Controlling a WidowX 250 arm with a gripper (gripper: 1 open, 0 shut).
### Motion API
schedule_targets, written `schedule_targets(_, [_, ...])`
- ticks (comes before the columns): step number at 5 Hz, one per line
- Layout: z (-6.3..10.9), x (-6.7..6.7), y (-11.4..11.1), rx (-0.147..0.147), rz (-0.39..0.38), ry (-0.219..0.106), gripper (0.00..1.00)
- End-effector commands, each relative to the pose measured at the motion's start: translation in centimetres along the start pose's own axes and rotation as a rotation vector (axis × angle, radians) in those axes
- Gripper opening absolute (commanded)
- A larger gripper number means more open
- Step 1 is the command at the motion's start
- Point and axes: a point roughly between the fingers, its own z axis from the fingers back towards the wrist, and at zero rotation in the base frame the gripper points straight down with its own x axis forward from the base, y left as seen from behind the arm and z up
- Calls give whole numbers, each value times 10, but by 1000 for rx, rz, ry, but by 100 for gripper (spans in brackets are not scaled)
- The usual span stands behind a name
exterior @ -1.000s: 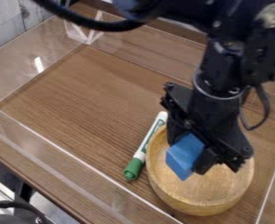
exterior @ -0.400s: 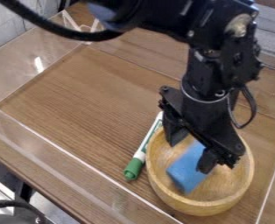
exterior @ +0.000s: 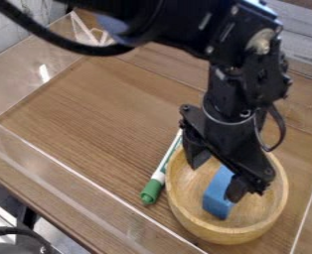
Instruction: Put the blue block in the brown bowl
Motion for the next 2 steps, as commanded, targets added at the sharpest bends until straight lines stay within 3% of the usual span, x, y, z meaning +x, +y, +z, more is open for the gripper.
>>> schedule_targets(1, [-1, 5, 0, -10, 9, -30, 100])
schedule_targets(2, [-9, 6, -1, -15, 11, -32, 100])
